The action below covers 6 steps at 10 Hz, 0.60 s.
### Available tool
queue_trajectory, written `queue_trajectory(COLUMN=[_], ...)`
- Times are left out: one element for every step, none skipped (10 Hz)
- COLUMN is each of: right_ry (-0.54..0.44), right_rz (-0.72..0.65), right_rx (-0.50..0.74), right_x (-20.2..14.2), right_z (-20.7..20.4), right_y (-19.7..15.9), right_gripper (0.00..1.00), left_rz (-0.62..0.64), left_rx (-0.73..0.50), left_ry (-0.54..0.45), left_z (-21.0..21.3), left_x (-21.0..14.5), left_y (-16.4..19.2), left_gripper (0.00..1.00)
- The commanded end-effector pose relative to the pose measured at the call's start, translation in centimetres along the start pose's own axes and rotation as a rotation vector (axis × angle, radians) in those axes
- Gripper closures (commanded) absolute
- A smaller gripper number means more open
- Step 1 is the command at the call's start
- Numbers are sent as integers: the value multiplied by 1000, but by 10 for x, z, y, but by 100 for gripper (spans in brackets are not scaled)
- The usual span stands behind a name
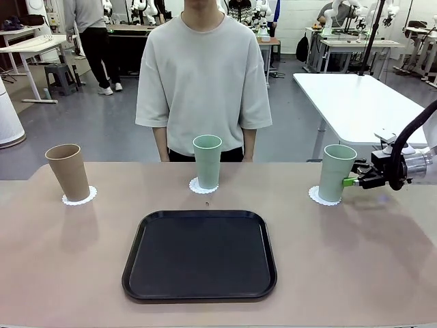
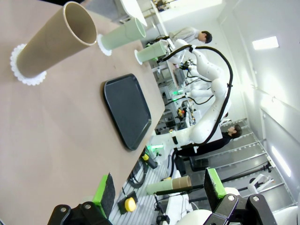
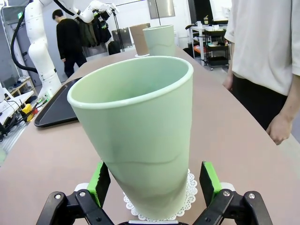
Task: Place coasters on the table and set cups on them.
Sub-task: Take one Reusable plastic cup from the Flat Tray and place it on a coaster set by the human.
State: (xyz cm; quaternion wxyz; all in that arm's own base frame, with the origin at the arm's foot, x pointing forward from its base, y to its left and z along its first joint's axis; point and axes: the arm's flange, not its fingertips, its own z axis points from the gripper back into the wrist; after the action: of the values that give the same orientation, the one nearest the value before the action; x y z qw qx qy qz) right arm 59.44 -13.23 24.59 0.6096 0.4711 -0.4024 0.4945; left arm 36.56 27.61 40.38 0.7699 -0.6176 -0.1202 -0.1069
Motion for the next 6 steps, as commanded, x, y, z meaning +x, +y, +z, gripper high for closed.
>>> queue_trajectory(right_ry=[24,30,32,35,37,45], right_rz=[-30,-31,-32,-32,-31,-31], right_rx=[34,37,38,38,33,24], right_x=[1,0,0,-1,-1,-1], right_z=[1,1,1,2,5,9], right_y=[3,5,7,9,10,10], right_gripper=[0,0,0,0,0,0], left_rz=[-2,-2,-2,-2,-2,-2], left_rx=[3,3,3,3,3,3], left_ry=[-4,-4,-4,-4,-4,-4], left_z=[0,0,0,0,0,0], left_x=[-2,-2,-2,-2,-2,-2], left_y=[-3,-3,-3,-3,-3,-3], left_gripper=[0,0,0,0,0,0])
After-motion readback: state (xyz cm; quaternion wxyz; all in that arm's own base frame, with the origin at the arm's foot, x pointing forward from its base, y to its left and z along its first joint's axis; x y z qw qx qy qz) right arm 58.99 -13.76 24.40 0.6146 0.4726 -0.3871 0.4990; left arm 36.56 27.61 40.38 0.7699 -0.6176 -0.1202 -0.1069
